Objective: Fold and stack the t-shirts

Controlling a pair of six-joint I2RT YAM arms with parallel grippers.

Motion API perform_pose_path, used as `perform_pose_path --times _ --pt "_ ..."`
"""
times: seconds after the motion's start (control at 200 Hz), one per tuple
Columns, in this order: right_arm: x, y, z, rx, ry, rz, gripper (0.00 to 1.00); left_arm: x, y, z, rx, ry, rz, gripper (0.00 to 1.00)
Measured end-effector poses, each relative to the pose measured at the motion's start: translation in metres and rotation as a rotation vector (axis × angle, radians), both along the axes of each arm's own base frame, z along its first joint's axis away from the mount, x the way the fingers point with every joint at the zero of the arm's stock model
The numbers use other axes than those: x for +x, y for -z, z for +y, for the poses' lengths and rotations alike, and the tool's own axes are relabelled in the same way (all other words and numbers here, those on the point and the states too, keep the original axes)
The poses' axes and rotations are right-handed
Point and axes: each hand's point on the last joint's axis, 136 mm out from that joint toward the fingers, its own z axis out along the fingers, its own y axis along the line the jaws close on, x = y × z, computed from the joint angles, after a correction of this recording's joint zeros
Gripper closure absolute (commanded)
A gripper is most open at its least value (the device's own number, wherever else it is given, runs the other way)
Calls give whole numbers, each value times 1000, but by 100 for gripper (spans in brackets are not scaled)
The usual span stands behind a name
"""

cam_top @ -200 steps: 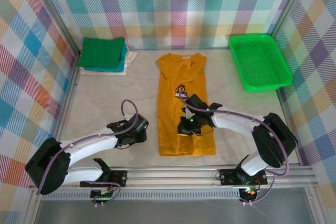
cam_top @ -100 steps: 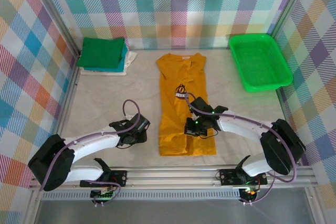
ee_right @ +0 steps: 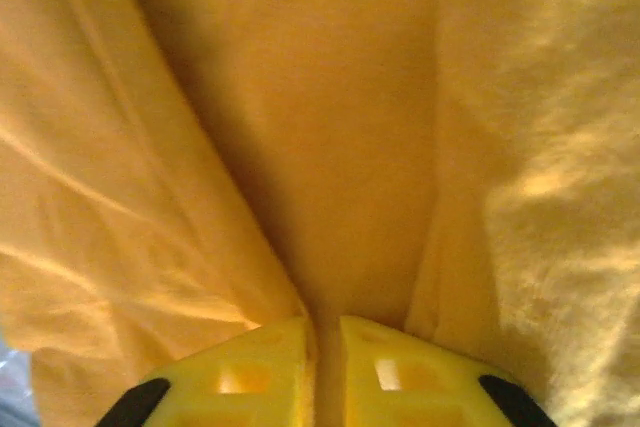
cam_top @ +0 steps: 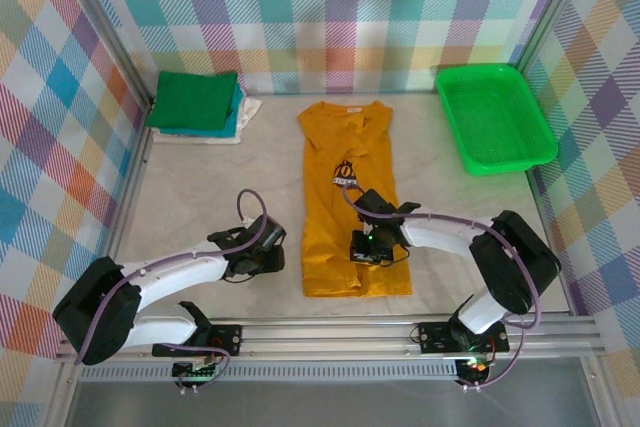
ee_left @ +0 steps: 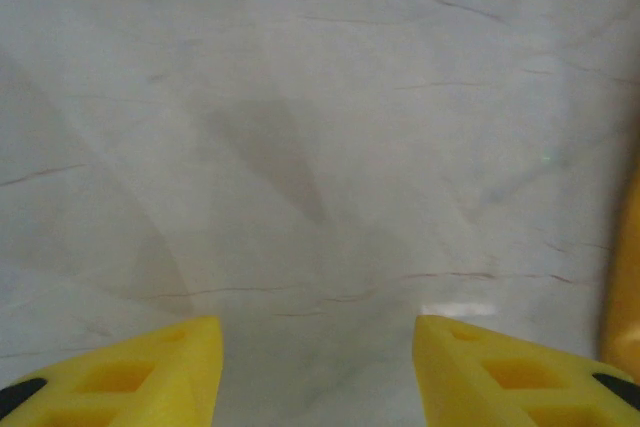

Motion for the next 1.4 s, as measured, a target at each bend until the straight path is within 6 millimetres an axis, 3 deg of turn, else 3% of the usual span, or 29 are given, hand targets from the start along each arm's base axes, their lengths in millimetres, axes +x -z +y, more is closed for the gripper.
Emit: perform_pose_path --times 0.115,0.22,0.305,0.4,0.48,0.575,0.755,1.05,1.31,1.4 --pt "2 -6 -10 -40 0 -33 69 -3 -20 -24 -140 72 -36 44" --pt "8 -33 -18 -34 8 -121 59 -13 -34 -47 -279 151 -72 40" --pt "16 -65 -25 22 43 -211 50 -28 -31 -61 -337 211 -48 39" --pt "25 -85 -42 94 118 -272 48 -42 -20 -74 -348 265 1 40" --pt "24 -76 -66 106 194 -251 47 -49 -11 -85 -346 293 37 40" --pt "11 -55 -92 92 269 -173 33 -55 -5 -96 -332 318 69 41" --pt "-14 -39 -110 107 330 -68 33 -56 -2 -102 -320 307 84 48" --pt "-51 -10 -111 189 370 109 34 -52 7 -99 -272 271 99 65" --pt "-68 -12 -96 305 339 170 40 -49 10 -99 -247 268 94 100" --pt "-73 -12 -91 337 331 194 45 -49 9 -101 -252 273 89 100"
